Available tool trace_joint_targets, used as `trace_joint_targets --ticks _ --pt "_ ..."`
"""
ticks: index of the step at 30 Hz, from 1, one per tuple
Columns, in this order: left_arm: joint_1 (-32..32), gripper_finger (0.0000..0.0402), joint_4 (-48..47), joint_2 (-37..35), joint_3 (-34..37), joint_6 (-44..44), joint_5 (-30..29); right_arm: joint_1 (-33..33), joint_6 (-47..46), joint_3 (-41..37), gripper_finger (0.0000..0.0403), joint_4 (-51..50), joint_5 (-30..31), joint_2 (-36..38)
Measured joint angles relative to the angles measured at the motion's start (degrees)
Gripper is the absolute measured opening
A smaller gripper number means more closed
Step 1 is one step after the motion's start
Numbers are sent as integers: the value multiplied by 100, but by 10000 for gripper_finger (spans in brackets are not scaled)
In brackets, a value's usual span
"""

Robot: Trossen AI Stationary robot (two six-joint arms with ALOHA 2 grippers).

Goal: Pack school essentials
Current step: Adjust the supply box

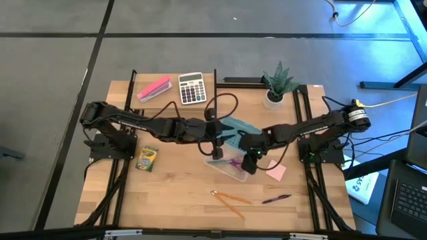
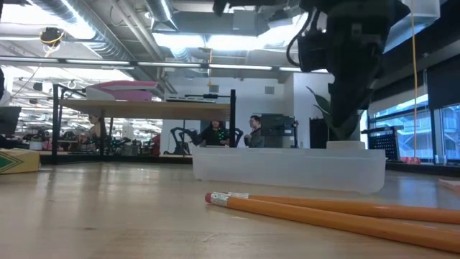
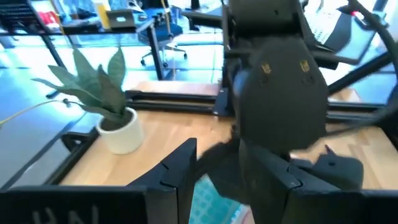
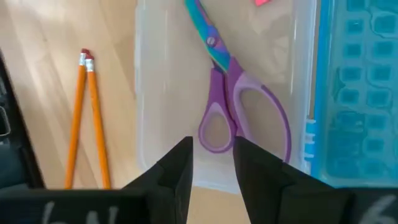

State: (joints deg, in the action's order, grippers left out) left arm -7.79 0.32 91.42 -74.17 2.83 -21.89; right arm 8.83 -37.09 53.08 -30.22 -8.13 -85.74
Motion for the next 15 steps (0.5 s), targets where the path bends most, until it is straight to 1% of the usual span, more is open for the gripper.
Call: trace_joint_targets --ticks 2,10,15 --pt "-20 115 -172 -49 11 -2 -73 3 -5 0 117 -135 -7 -68" --pt "-22 115 -163 -53 11 27 -146 3 23 -2 117 -381 -76 -394" --pt "-24 115 -175 -53 11 114 -147 3 17 -4 117 -726 111 -512"
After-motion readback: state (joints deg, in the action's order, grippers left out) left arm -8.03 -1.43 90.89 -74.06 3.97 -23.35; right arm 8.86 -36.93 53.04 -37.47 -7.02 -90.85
